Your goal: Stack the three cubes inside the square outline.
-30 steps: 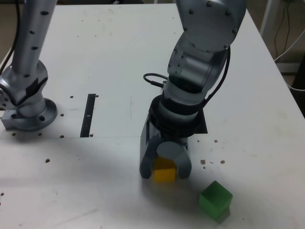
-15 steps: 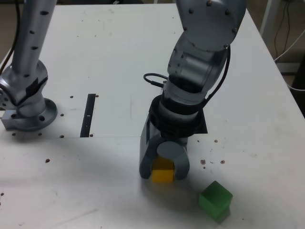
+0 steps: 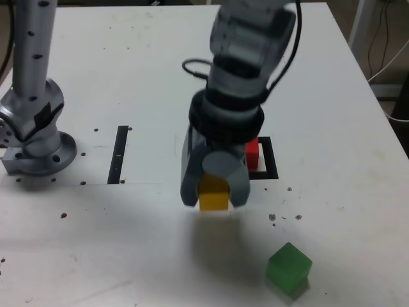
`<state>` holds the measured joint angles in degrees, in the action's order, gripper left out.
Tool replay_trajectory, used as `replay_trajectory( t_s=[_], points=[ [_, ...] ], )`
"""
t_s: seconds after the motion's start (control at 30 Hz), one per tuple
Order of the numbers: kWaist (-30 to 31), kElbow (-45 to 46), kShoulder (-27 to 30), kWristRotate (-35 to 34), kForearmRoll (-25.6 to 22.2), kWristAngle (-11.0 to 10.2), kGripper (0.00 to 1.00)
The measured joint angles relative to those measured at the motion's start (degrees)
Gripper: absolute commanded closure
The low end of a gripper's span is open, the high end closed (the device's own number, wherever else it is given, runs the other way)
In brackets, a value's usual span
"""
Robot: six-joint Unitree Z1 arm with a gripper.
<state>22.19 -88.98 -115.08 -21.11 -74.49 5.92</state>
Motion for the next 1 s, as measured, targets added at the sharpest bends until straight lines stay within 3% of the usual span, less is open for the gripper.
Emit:
replay_trajectory(
  t_s=[0.4, 1.0],
  points=[
    [-5.45, -5.14, 1.11, 6.45, -5.69, -2.63, 0.61],
    [-17.82, -7.18, -0.30, 20.62, -6.04, -3.70, 0.61]
  ],
)
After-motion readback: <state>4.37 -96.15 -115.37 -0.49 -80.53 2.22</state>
